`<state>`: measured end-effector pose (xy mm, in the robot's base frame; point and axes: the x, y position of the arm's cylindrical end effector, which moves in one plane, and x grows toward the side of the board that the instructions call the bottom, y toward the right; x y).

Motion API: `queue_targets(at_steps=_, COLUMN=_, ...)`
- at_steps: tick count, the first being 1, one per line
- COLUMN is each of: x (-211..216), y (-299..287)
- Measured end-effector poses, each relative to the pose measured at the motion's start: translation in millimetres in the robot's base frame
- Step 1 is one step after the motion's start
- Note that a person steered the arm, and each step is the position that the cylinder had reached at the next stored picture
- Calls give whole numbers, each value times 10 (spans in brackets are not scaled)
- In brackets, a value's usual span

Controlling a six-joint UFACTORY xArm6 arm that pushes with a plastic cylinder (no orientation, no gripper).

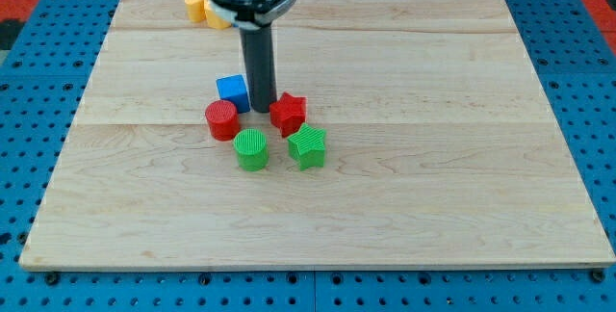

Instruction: Move the blue cube below the yellow heart

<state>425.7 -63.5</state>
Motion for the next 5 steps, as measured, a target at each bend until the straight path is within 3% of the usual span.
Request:
queue_targets(at_steps=1, x=-311, y=-677)
queue_targets(at_steps=2, x=-828, y=-862)
queue_targets(at_steps=3, x=-787, y=-943)
queue_targets(at_steps=4, x=-443, y=-947)
queue_targets(at_steps=5, x=-886, y=-1569)
